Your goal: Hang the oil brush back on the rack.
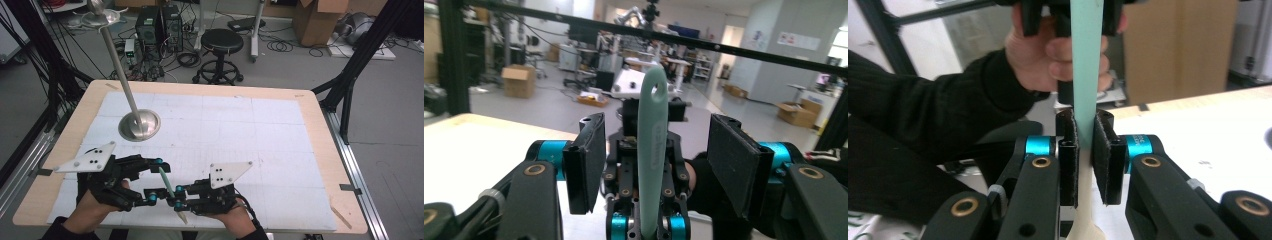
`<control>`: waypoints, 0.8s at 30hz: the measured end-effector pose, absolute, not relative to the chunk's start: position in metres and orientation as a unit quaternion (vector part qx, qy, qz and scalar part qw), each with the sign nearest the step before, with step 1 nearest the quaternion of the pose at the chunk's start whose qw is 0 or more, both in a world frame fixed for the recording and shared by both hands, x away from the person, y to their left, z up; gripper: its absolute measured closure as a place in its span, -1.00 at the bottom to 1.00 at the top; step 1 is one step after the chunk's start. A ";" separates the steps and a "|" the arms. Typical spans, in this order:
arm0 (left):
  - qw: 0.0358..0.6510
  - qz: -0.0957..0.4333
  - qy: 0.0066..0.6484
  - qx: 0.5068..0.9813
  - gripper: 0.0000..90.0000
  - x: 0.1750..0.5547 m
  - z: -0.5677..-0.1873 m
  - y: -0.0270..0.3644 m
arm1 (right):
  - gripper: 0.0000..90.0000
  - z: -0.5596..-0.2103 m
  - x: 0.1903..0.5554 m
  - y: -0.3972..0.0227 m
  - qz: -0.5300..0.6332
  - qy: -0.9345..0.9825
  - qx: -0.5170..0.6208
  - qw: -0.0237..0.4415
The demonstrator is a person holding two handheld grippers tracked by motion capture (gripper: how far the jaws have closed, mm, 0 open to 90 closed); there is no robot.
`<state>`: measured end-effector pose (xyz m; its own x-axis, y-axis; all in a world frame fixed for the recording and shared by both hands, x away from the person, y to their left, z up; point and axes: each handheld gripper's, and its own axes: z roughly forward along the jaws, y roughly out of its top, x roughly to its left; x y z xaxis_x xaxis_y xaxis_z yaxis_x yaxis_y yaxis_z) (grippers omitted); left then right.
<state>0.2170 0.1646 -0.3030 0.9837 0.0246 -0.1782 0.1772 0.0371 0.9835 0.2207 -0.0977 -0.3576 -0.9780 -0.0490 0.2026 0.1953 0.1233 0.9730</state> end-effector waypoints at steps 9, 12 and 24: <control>0.725 -0.078 0.047 0.683 0.37 0.215 -0.305 0.158 | 0.82 -0.358 0.219 -0.094 -0.665 -0.736 -0.021 0.122; 0.726 -0.081 0.043 0.682 0.51 0.216 -0.305 0.158 | 0.82 -0.358 0.219 -0.094 -0.669 -0.732 -0.017 0.132; 0.726 -0.082 0.031 0.682 0.79 0.214 -0.306 0.157 | 0.72 -0.359 0.220 -0.092 -0.672 -0.724 -0.004 0.155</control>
<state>0.2144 0.1566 -0.3059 0.9847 -0.0773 -0.1562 0.1607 0.0569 0.9854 0.2196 -0.0925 -0.3594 -0.9520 -0.2025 0.2297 0.2141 0.0959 0.9721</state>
